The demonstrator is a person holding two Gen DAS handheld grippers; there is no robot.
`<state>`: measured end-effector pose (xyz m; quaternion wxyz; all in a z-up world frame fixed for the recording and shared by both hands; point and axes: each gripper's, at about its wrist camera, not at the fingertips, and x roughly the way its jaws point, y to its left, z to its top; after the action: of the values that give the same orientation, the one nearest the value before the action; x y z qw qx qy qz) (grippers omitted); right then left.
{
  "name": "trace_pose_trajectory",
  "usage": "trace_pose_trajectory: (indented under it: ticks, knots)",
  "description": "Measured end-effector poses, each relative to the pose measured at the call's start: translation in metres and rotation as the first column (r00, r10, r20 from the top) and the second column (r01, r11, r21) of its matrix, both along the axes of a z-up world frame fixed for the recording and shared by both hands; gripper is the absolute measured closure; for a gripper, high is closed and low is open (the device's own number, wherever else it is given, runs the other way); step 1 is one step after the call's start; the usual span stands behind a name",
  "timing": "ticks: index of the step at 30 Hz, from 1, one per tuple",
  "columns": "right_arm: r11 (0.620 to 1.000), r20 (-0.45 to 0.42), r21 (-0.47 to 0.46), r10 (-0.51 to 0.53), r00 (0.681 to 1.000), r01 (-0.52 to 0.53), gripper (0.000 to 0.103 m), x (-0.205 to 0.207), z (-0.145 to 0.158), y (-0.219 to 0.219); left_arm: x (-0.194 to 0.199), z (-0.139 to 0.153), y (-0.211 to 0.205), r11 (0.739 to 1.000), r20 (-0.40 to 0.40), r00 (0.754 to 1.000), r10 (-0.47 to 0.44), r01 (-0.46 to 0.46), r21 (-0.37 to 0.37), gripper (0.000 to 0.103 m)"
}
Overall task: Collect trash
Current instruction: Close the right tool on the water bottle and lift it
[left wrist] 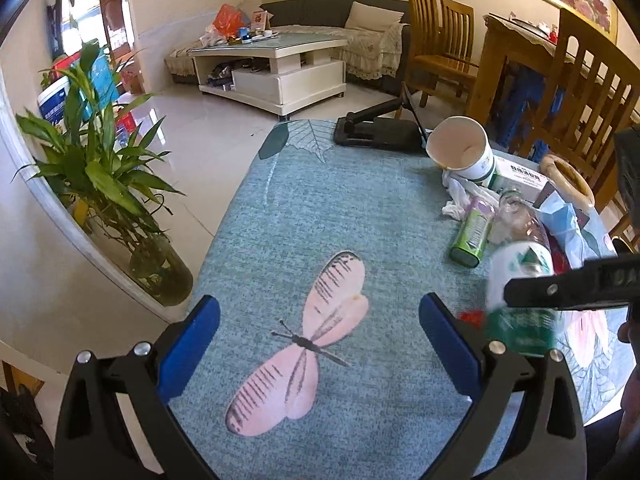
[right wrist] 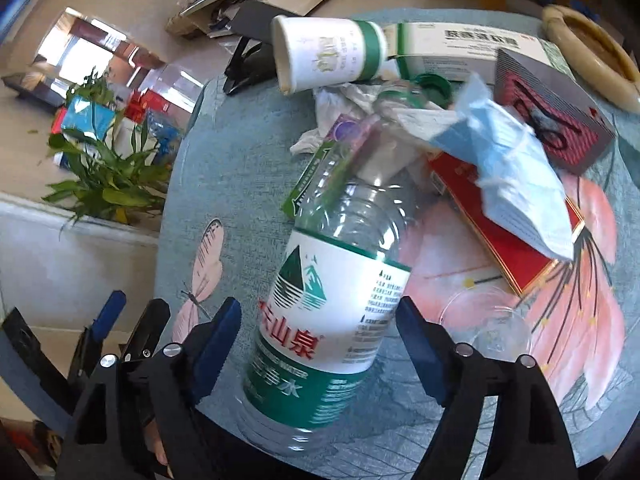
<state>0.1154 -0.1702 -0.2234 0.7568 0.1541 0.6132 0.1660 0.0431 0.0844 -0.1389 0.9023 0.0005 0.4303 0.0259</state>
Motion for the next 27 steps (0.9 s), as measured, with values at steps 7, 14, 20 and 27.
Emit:
trace_pose_trajectory:
  ticks: [7, 14, 20, 27]
  knots:
    - [0.996, 0.042, 0.09, 0.003, 0.999, -0.007, 0.036, -0.005, 0.006, -0.015, 0.017, 0.002, -0.015, 0.992, -0.012, 0.995, -0.101, 0.102, 0.071, 0.003]
    - [0.969, 0.072, 0.245, -0.025, 0.997, 0.006, 0.041, -0.025, 0.025, -0.06, 0.032, 0.005, -0.019, 0.98, -0.032, 0.984, -0.175, 0.177, 0.086, 0.003]
    - [0.891, -0.016, 0.45, -0.063, 0.998, 0.064, 0.044, -0.05, 0.003, -0.109, 0.037, 0.003, -0.046, 0.96, -0.059, 0.962, -0.268, 0.272, 0.064, 0.003]
    - [0.705, -0.023, 0.696, -0.165, 0.986, 0.134, 0.067, -0.064, 0.013, -0.184, 0.04, 0.017, -0.095, 0.933, -0.048, 0.934, -0.354, 0.356, 0.055, 0.003]
